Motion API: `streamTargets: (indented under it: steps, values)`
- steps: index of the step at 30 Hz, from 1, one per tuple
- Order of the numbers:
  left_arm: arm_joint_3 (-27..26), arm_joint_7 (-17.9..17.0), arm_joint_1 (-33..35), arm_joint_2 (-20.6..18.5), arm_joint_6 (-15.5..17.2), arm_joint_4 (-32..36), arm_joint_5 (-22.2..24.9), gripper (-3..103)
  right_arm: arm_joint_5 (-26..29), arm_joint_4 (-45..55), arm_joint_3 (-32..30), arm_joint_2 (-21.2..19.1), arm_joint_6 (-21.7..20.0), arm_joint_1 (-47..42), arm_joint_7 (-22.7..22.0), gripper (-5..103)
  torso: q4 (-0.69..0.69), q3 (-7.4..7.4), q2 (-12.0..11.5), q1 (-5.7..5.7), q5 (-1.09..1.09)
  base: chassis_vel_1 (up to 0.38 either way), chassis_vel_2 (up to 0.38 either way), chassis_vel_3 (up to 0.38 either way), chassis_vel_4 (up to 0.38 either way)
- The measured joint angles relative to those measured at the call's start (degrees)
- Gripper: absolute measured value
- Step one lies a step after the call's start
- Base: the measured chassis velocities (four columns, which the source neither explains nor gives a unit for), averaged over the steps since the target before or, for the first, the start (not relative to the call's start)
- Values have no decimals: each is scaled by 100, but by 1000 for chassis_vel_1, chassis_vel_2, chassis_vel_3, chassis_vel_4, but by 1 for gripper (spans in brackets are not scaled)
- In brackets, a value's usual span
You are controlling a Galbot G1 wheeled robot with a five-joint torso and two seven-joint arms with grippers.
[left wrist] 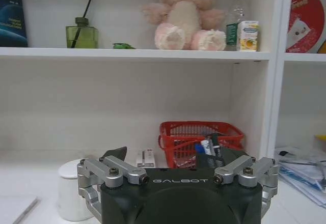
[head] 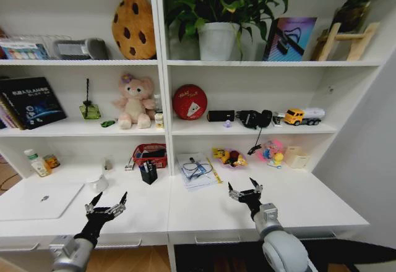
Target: Organize the objects on the table.
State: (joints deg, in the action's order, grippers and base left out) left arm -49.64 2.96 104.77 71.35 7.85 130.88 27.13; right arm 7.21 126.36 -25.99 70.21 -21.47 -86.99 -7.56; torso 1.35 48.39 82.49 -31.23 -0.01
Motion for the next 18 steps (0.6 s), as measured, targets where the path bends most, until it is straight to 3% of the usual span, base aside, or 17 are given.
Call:
streamTargets:
  steps: [9, 11, 12, 14, 15, 18]
  values:
    - [1, 1, 0, 0, 0, -1, 0, 100, -39, -85, 49, 20, 7, 23, 25, 100, -1, 0, 0, 0, -4, 306, 331, -329, -325]
    - [0, -1, 0, 0, 0, 1, 0, 100, -38, -103, 53, 22, 6, 24, 30, 100, 1, -1, 1, 2, 9, 394, 381, -375, -384]
    - [0, -1, 0, -1, 0, -1, 0, 100, -39, -114, 55, 22, 6, 30, 35, 100, -2, 0, -1, -1, -5, 385, 362, -379, -365]
    - [0, -2, 0, -1, 0, -1, 0, 100, -39, -123, 60, 22, 6, 31, 39, 100, -1, 0, -1, -1, -6, 359, 370, -379, -367]
    - [0, -2, 0, 0, 0, 0, 0, 100, -38, -131, 64, 24, 6, 30, 40, 100, 0, -1, 0, 2, 6, 373, 411, -354, -377]
    - [0, -1, 0, -1, 0, 0, 0, 100, -38, -133, 76, 19, 6, 27, 42, 100, 0, 0, 0, 0, 3, 350, 381, -385, -355]
